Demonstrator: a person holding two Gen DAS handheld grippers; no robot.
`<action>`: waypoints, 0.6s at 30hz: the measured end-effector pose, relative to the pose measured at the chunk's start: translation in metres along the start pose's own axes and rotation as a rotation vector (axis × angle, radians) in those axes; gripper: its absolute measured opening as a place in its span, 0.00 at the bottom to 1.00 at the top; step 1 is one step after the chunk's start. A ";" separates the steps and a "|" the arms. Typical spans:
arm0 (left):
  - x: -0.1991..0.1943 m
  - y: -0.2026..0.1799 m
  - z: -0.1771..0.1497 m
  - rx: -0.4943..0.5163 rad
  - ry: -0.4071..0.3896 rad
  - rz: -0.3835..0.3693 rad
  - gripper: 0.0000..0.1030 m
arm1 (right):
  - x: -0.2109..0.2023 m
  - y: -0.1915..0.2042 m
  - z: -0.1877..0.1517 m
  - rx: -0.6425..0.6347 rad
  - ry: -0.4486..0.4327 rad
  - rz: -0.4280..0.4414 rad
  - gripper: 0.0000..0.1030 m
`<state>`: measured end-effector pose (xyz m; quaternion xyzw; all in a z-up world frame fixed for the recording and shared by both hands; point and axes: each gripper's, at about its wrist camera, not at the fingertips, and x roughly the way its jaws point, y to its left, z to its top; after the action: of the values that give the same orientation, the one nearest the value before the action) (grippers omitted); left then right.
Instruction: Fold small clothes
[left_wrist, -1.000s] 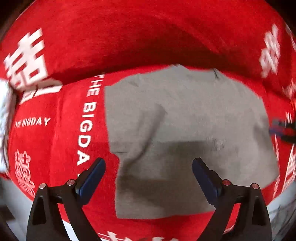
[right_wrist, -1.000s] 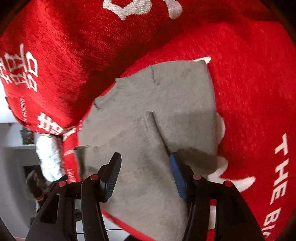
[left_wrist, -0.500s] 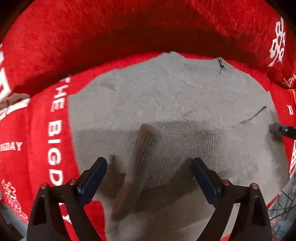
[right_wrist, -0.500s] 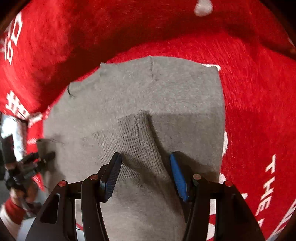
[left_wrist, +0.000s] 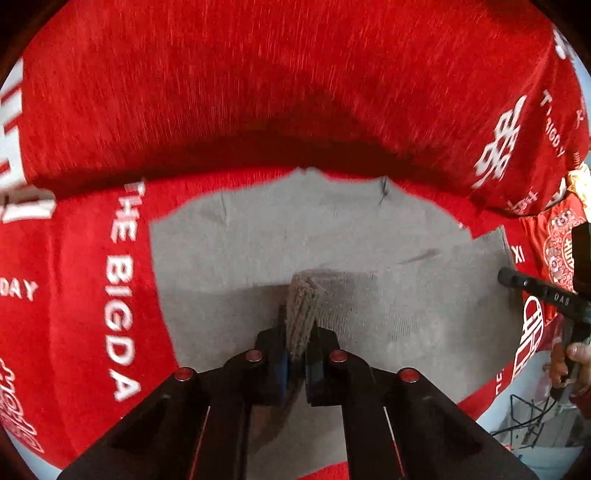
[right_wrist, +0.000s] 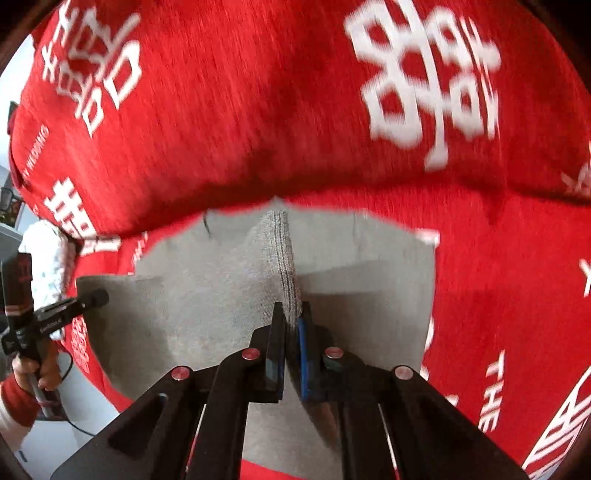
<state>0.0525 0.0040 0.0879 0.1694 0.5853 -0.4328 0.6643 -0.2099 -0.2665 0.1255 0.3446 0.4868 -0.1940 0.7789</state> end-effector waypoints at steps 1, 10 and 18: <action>-0.006 0.000 0.005 -0.001 -0.016 -0.001 0.07 | -0.001 0.002 0.010 -0.001 -0.014 0.008 0.06; 0.025 0.033 0.068 -0.085 -0.082 0.051 0.07 | 0.090 -0.018 0.053 0.036 0.082 -0.033 0.06; 0.117 0.047 0.074 -0.098 0.026 0.202 0.07 | 0.144 -0.049 0.044 0.198 0.120 -0.036 0.06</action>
<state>0.1287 -0.0674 -0.0146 0.2005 0.5942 -0.3323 0.7045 -0.1491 -0.3271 -0.0069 0.4221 0.5171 -0.2339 0.7069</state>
